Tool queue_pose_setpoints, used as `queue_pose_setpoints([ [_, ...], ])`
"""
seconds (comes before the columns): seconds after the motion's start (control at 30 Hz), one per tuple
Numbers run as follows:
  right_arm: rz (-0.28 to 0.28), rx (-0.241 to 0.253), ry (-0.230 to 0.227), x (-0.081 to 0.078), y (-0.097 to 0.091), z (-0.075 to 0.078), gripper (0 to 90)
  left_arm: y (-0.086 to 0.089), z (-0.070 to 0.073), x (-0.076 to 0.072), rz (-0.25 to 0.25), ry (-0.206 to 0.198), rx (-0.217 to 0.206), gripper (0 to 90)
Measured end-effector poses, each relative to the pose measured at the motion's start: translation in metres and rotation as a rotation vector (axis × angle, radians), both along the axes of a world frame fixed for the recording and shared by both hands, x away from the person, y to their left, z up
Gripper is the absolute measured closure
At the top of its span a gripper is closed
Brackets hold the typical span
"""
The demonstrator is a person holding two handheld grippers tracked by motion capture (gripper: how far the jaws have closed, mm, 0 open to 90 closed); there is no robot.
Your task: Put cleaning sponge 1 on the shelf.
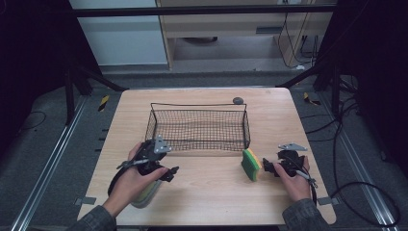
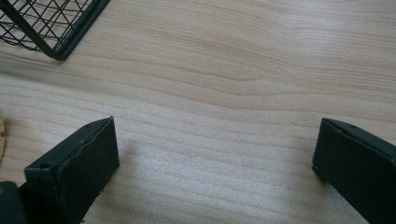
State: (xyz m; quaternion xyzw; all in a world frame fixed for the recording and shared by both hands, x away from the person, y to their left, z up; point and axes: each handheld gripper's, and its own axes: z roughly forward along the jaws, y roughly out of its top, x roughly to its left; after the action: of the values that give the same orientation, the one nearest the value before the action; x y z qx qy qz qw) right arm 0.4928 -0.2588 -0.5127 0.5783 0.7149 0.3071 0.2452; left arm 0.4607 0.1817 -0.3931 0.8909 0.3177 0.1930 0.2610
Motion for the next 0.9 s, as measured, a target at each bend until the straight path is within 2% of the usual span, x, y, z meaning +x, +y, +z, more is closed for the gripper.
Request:
queue_pose_setpoints([
  [0.07, 0.0, 0.0, 0.0, 0.0, 0.0, 0.0, 0.6, 0.009, 0.004, 0.001, 0.017, 0.02, 0.007, 6.9],
  [0.13, -0.001, -0.002, 0.001, 0.0, 0.0, 0.0, 0.7, 0.018, 0.006, 0.003, 0.044, 0.072, 0.027, 7.3],
  [0.17, -0.001, -0.003, 0.0, -0.001, 0.0, 0.0, 0.7, 0.021, 0.005, 0.004, 0.046, 0.084, 0.048, 7.5],
  [0.2, -0.001, -0.003, 0.0, -0.001, 0.0, 0.0, 0.7, 0.021, 0.005, 0.004, 0.046, 0.084, 0.048, 7.5],
  [0.23, 0.001, -0.006, 0.0, -0.001, 0.0, 0.0, 0.7, 0.023, 0.005, 0.005, 0.046, 0.102, 0.081, 7.5],
  [0.27, -0.004, -0.004, 0.0, -0.001, 0.0, 0.0, 0.7, 0.027, 0.003, 0.007, 0.057, 0.148, 0.09, 8.2],
  [0.3, 0.0, -0.008, 0.0, -0.001, 0.0, 0.0, 0.7, 0.029, 0.001, 0.008, 0.068, 0.167, 0.098, 8.9],
  [0.33, -0.004, -0.002, -0.001, -0.001, 0.001, 0.0, 0.7, 0.029, 0.001, 0.008, 0.068, 0.167, 0.098, 9.5],
  [0.37, -0.002, -0.004, 0.0, -0.001, 0.0, 0.0, 0.7, 0.031, -0.003, 0.008, 0.068, 0.179, 0.144, 10.2],
  [0.4, 0.0, -0.007, 0.0, -0.001, 0.0, 0.0, 0.7, 0.032, -0.006, 0.008, 0.066, 0.19, 0.162, 11.5],
  [0.43, 0.0, -0.007, 0.0, -0.001, 0.0, 0.0, 0.7, 0.032, -0.006, 0.008, 0.066, 0.19, 0.162, 12.7],
  [0.47, 0.0, -0.007, 0.001, -0.001, 0.0, 0.0, 0.6, 0.034, -0.013, 0.009, 0.069, 0.215, 0.189, 13.3],
  [0.5, 0.0, -0.007, 0.001, -0.001, 0.0, 0.0, 0.6, 0.034, -0.013, 0.009, 0.069, 0.215, 0.189, 13.9],
  [0.53, 0.005, -0.009, 0.001, -0.001, 0.0, 0.0, 0.6, 0.037, -0.018, 0.01, 0.081, 0.245, 0.188, 16.0],
  [0.57, 0.005, -0.009, 0.001, -0.001, 0.0, 0.0, 0.6, 0.037, -0.018, 0.01, 0.081, 0.245, 0.188, 17.0],
  [0.6, 0.003, -0.006, 0.0, -0.001, 0.0, 0.0, 0.5, 0.039, -0.021, 0.011, 0.088, 0.268, 0.182, 18.3],
  [0.7, 0.001, 0.004, -0.001, -0.001, 0.0, 0.0, 0.6, 0.042, -0.024, 0.01, 0.089, 0.297, 0.182, 23.3],
  [0.9, 0.005, -0.003, -0.001, -0.001, 0.0, 0.0, 0.6, 0.049, -0.028, 0.01, 0.092, 0.328, 0.175, 32.5],
])
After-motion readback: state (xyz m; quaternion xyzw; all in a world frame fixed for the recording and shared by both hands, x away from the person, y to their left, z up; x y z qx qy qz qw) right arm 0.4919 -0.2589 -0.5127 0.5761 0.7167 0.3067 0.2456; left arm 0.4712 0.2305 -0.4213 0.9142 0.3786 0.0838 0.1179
